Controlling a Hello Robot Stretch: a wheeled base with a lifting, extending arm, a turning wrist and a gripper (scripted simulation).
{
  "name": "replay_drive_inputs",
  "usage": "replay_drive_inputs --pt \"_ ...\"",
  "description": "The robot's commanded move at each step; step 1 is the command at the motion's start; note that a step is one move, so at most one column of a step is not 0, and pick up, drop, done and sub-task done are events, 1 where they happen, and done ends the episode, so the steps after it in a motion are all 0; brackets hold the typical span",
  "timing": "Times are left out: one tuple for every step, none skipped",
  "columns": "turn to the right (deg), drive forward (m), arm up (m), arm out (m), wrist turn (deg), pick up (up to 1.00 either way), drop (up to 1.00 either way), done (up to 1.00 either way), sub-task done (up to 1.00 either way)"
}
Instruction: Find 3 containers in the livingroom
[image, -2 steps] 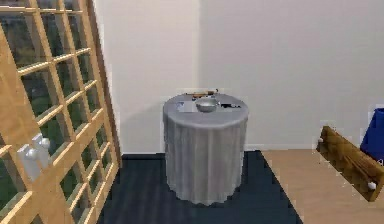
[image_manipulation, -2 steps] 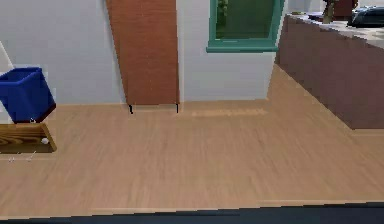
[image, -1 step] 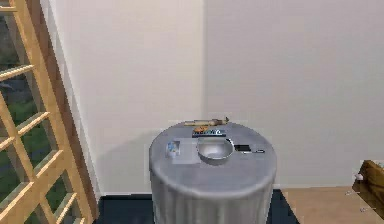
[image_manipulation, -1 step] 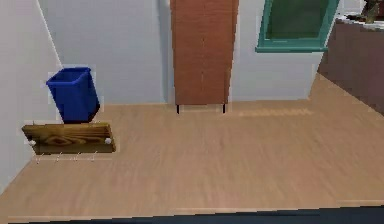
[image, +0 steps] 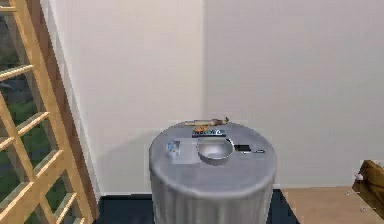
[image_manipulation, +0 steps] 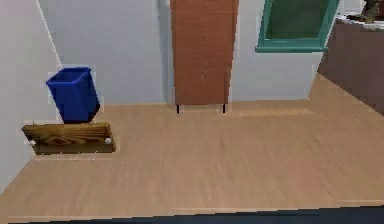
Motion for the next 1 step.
replay_drive_inputs --pt "0.0 0.0 0.0 0.0 0.0 0.0 0.0 1.0 0.0"
